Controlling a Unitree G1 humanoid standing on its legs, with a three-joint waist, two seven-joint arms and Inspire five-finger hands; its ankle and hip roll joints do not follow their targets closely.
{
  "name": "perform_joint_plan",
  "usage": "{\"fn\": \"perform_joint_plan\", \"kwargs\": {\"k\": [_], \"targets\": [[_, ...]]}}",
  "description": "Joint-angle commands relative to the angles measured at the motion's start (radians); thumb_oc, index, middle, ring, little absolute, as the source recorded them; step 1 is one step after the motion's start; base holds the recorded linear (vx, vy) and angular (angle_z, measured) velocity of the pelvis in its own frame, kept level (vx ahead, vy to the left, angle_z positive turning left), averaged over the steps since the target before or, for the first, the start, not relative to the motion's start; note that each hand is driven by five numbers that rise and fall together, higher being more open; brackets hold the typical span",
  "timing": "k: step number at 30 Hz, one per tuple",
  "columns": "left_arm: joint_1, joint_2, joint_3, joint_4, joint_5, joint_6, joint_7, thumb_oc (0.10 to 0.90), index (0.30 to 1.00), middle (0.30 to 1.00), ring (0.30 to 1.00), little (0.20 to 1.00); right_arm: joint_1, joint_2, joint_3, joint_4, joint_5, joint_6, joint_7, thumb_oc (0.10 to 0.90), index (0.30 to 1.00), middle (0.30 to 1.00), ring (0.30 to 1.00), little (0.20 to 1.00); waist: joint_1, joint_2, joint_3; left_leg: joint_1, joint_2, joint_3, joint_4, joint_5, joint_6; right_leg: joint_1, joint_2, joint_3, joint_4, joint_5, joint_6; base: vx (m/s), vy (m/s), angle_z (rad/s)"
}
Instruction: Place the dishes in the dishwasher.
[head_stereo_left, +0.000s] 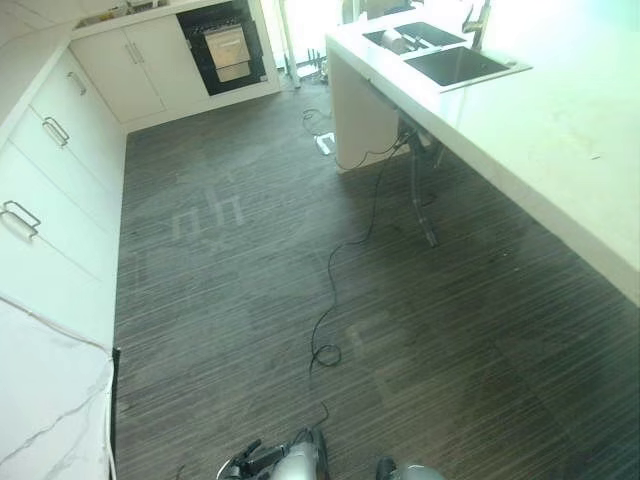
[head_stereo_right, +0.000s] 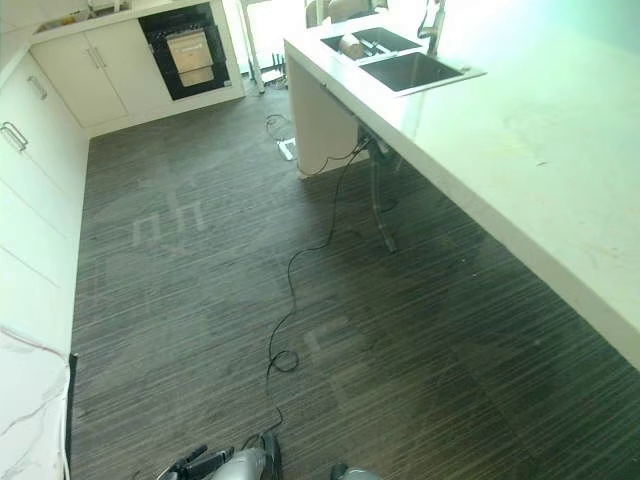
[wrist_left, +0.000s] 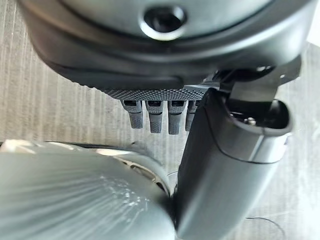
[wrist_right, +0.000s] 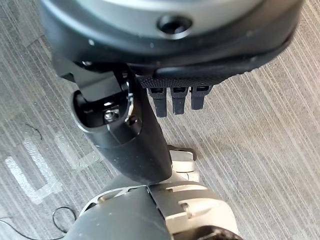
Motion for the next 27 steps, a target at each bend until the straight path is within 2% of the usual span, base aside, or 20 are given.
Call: {"fn": "perform_joint_plan", "kwargs": {"k": [1,3,4,5,6,7,9,10,11,12,13,14,15,17,19,21,24,25,26,27], "targets": [[0.037,-0.035,-0.051,0.035,0.113,0.010,-0.016,0.800,0.900,0.900,0.900,0.900,0.050,0.042,-0.013,0.001,0.012,-0.038,-0.023,0.800,0.900,0.900,0.900,0.900,0.016,-0.030,-0.089,0.054,-0.059,0.045,0.076,-0.039,0.057,0.077,-0.108,-0.003,0.026,-0.018,0.098,0.39,0.333,-0.53],[0.029,-0.011,-0.065,0.036,0.130,0.016,-0.029,0.800,0.900,0.900,0.900,0.900,0.070,0.056,-0.040,0.002,0.064,-0.052,-0.023,0.800,0.900,0.900,0.900,0.900,0.014,-0.045,-0.112,0.093,-0.099,0.035,0.076,-0.077,0.095,0.120,-0.133,-0.005,0.026,-0.010,0.121,0.46,0.364,-0.39],[0.023,-0.004,-0.075,0.034,0.132,0.014,-0.036,0.800,0.900,0.900,0.900,0.900,0.076,0.062,-0.047,0.002,0.076,-0.063,-0.017,0.800,0.900,0.900,0.900,0.900,0.010,-0.048,-0.118,0.106,-0.115,0.028,0.076,-0.090,0.110,0.131,-0.143,-0.013,0.026,0.023,0.132,0.40,0.335,0.00],[0.018,0.000,-0.083,0.030,0.141,0.010,-0.040,0.800,0.900,0.900,0.900,0.900,0.079,0.067,-0.051,0.001,0.073,-0.078,-0.015,0.800,0.900,0.900,0.900,0.900,0.004,-0.048,-0.120,0.117,-0.130,0.022,0.076,-0.100,0.122,0.138,-0.151,-0.022,0.026,0.076,0.144,0.32,0.297,0.14],[0.009,0.007,-0.094,0.023,0.147,0.010,-0.041,0.800,0.900,0.900,0.900,0.900,0.080,0.073,-0.052,-0.007,0.072,-0.093,-0.011,0.800,0.900,0.900,0.900,0.900,-0.007,-0.044,-0.121,0.133,-0.145,0.012,0.076,-0.111,0.135,0.144,-0.157,-0.031,0.026,0.169,0.158,0.32,0.342,0.17],[0.000,0.009,-0.110,0.012,0.137,0.020,-0.035,0.800,0.900,0.900,0.900,0.900,0.079,0.077,-0.045,-0.033,0.084,-0.100,-0.008,0.800,0.900,0.900,0.900,0.900,-0.023,-0.027,-0.116,0.152,-0.154,-0.010,0.076,-0.117,0.147,0.114,-0.165,-0.025,0.081,0.269,0.163,0.28,0.351,0.16],[-0.008,0.017,-0.127,0.006,0.158,0.014,-0.026,0.800,0.900,0.900,0.900,0.900,0.079,0.083,-0.033,-0.069,0.097,-0.104,-0.018,0.800,0.900,0.900,0.900,0.900,-0.038,-0.011,-0.106,0.182,-0.173,-0.020,0.076,-0.134,0.169,0.000,-0.192,0.010,0.321,0.327,0.160,0.20,0.296,0.26],[-0.011,0.024,-0.143,-0.007,0.162,0.001,-0.031,0.800,0.900,0.900,0.900,0.900,0.078,0.080,-0.027,-0.080,0.097,-0.120,-0.007,0.800,0.900,0.900,0.900,0.900,-0.051,-0.007,-0.095,0.207,-0.178,-0.012,0.076,-0.147,0.174,-0.076,-0.177,0.017,0.398,0.329,0.155,0.35,0.134,-0.14],[-0.025,0.030,-0.167,-0.032,0.118,-0.010,-0.046,0.800,0.900,0.900,0.900,0.900,0.075,0.079,-0.013,-0.093,0.124,-0.162,-0.002,0.800,0.900,0.900,0.900,0.900,-0.068,-0.010,-0.084,0.230,-0.183,-0.033,0.076,-0.151,0.164,-0.112,-0.118,-0.015,0.281,0.277,0.131,0.31,0.022,-0.35],[-0.027,0.030,-0.167,-0.034,0.117,-0.010,-0.046,0.800,0.900,0.900,0.900,0.900,0.074,0.079,-0.012,-0.094,0.127,-0.162,-0.002,0.800,0.900,0.900,0.900,0.900,-0.071,-0.010,-0.088,0.228,-0.182,-0.035,0.076,-0.151,0.161,-0.112,-0.112,-0.020,0.243,0.281,0.130,0.39,-0.133,-0.34],[-0.033,0.031,-0.173,-0.047,0.118,-0.011,-0.047,0.800,0.900,0.900,0.900,0.900,0.073,0.083,-0.008,-0.107,0.136,-0.171,-0.004,0.800,0.900,0.900,0.900,0.900,-0.082,-0.024,-0.090,0.243,-0.187,-0.042,0.076,-0.163,0.151,-0.100,-0.090,-0.035,0.032,0.273,0.130,0.28,-0.177,0.16],[-0.036,0.030,-0.178,-0.056,0.119,-0.013,-0.056,0.800,0.900,0.900,0.900,0.900,0.075,0.084,-0.005,-0.111,0.131,-0.183,-0.005,0.800,0.900,0.900,0.900,0.900,-0.085,-0.046,-0.090,0.253,-0.204,-0.036,0.076,-0.175,0.147,-0.148,-0.110,-0.024,0.026,0.219,0.132,0.35,-0.221,0.29],[-0.035,0.028,-0.177,-0.060,0.117,-0.015,-0.065,0.800,0.900,0.900,0.900,0.900,0.077,0.083,-0.003,-0.112,0.132,-0.189,-0.002,0.800,0.900,0.900,0.900,0.900,-0.090,-0.069,-0.092,0.267,-0.227,-0.030,0.076,-0.194,0.146,-0.221,-0.140,-0.006,0.026,0.215,0.151,0.34,-0.208,0.87],[-0.024,0.024,-0.177,-0.066,0.121,-0.036,-0.083,0.800,0.900,0.900,0.900,0.900,0.083,0.084,-0.005,-0.117,0.098,-0.216,-0.002,0.800,0.900,0.900,0.900,0.900,-0.107,-0.078,-0.092,0.302,-0.249,-0.040,0.076,-0.234,0.154,-0.312,-0.160,0.044,0.026,0.284,0.170,0.36,-0.184,0.81],[-0.012,0.030,-0.189,-0.076,0.147,-0.085,-0.114,0.800,0.900,0.900,0.900,0.900,0.084,0.087,0.013,-0.139,0.071,-0.248,-0.016,0.800,0.900,0.900,0.900,0.900,-0.116,-0.085,-0.095,0.334,-0.273,-0.072,0.076,-0.264,0.170,-0.316,-0.149,0.093,0.026,0.277,0.168,0.40,-0.250,0.16],[-0.004,0.034,-0.200,-0.109,0.132,-0.110,-0.116,0.800,0.900,0.900,0.900,0.900,0.076,0.080,0.060,-0.191,0.015,-0.266,-0.033,0.800,0.900,0.900,0.900,0.900,-0.108,-0.088,-0.121,0.357,-0.252,-0.059,0.076,-0.268,0.159,-0.261,-0.131,0.088,0.026,0.240,0.151,0.48,-0.387,0.49],[0.003,0.042,-0.192,-0.159,0.114,-0.107,-0.117,0.800,0.900,0.900,0.900,0.900,0.086,0.053,0.098,-0.296,0.017,-0.258,-0.034,0.800,0.900,0.900,0.900,0.900,-0.103,-0.095,-0.139,0.370,-0.224,-0.043,0.076,-0.255,0.139,-0.217,-0.110,0.095,0.026,0.205,0.127,0.36,-0.317,-0.01],[0.017,0.051,-0.188,-0.239,0.139,-0.113,-0.114,0.800,0.900,0.900,0.900,0.900,0.107,0.019,0.102,-0.433,0.006,-0.241,-0.048,0.800,0.900,0.900,0.900,0.900,-0.100,-0.097,-0.142,0.373,-0.199,-0.034,0.076,-0.196,0.120,-0.190,-0.090,0.099,0.026,0.178,0.108,0.30,-0.290,-0.18],[0.021,0.056,-0.189,-0.268,0.140,-0.106,-0.110,0.800,0.900,0.900,0.900,0.900,0.113,0.009,0.103,-0.480,0.000,-0.227,-0.054,0.800,0.900,0.900,0.900,0.900,-0.099,-0.096,-0.142,0.374,-0.195,-0.033,0.076,-0.177,0.115,-0.185,-0.086,0.099,0.026,0.174,0.104,0.39,-0.391,-0.32],[0.038,0.073,-0.180,-0.364,0.128,-0.103,-0.106,0.800,0.900,0.900,0.900,0.900,0.142,-0.027,0.104,-0.645,-0.029,-0.204,-0.067,0.800,0.900,0.900,0.900,0.900,-0.099,-0.096,-0.140,0.374,-0.179,-0.030,0.076,-0.107,0.097,-0.168,-0.073,0.100,0.026,0.155,0.090,0.25,-0.261,-0.32]]}}
